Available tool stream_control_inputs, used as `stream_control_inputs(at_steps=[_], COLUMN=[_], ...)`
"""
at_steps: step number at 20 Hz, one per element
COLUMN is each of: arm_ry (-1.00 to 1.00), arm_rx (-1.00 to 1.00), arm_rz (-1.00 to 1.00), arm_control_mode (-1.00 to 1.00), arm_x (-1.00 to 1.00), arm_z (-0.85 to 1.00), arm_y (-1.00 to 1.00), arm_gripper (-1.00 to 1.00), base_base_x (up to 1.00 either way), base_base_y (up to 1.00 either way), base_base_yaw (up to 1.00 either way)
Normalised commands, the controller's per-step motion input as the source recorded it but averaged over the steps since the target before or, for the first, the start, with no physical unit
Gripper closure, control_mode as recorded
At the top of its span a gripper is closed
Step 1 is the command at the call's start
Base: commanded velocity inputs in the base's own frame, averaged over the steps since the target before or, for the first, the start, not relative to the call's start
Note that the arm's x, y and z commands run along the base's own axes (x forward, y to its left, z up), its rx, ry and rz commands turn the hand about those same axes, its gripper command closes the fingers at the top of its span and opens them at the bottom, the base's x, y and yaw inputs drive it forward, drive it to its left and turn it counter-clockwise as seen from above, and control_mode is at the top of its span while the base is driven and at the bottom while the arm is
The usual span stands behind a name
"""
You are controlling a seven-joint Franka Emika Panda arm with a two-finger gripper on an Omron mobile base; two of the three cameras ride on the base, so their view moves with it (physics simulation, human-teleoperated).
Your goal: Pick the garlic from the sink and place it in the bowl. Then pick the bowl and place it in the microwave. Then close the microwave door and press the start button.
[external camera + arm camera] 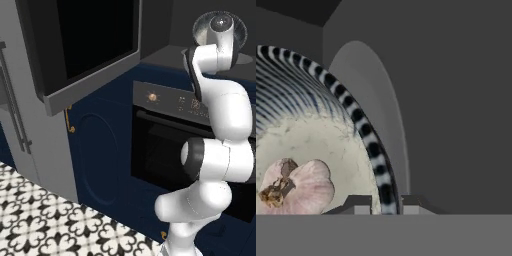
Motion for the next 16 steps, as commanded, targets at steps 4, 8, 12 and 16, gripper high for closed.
stream_control_inputs(at_steps=[4,8,12,16], arm_ry=[0.01,0.0,0.01,0.0], arm_rx=[0.0,0.0,0.0,0.0], arm_rz=[0.0,0.0,0.0,0.0], arm_control_mode=[-1.0,-1.0,-1.0,-1.0], arm_x=[0.52,0.49,0.32,0.29], arm_z=[-0.29,-0.27,-0.28,-0.31], arm_y=[-0.04,-0.26,-0.25,-0.14], arm_gripper=[1.0,1.0,1.0,1.0], base_base_x=[0.0,0.0,0.0,0.0], base_base_y=[0.0,0.0,0.0,0.0], base_base_yaw=[0.0,0.0,0.0,0.0])
